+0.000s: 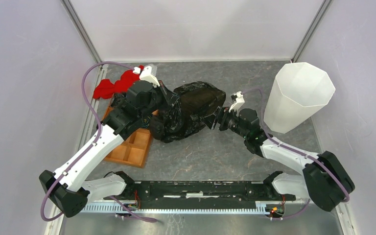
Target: Put the trash bags into the trash bin
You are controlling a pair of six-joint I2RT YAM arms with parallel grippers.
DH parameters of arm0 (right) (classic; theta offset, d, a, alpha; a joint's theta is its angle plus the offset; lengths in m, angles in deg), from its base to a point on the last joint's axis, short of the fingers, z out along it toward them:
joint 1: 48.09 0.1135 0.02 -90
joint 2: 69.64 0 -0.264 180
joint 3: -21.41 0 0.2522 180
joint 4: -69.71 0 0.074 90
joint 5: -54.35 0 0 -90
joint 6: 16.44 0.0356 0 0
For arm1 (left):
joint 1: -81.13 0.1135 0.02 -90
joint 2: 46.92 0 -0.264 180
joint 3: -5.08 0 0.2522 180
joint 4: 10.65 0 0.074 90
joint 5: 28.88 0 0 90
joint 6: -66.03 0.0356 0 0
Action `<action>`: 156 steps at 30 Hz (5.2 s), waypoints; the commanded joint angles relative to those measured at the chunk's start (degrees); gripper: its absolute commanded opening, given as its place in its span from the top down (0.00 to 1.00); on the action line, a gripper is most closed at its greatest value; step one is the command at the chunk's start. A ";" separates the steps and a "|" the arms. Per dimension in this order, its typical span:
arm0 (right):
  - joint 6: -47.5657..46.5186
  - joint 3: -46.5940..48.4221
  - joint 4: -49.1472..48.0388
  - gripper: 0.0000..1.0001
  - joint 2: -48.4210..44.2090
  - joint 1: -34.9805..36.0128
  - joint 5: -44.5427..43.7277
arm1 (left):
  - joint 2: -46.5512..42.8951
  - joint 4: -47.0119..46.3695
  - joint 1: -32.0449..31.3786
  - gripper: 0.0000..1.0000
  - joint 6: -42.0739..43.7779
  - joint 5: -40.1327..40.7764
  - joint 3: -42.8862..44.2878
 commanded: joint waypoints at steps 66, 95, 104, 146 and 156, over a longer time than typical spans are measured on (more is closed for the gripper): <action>-34.79 20.68 33.33 1.00 -9.35 -10.87 3.51 | -7.17 -0.52 13.66 0.98 6.61 1.08 -13.74; -30.17 25.24 41.74 0.88 -12.60 -10.90 2.37 | -24.59 -7.11 13.74 0.98 18.29 8.77 -10.02; -35.54 40.21 57.38 0.23 -11.52 -10.86 -4.46 | -23.09 -13.58 12.74 0.98 18.61 8.91 -19.35; -44.57 42.56 58.08 0.77 2.55 -17.35 -39.30 | -24.10 -11.43 4.33 0.98 22.40 14.81 -19.38; -41.12 43.46 57.83 1.00 1.81 -14.71 -11.13 | -21.63 -6.52 4.34 0.98 22.70 13.42 -10.14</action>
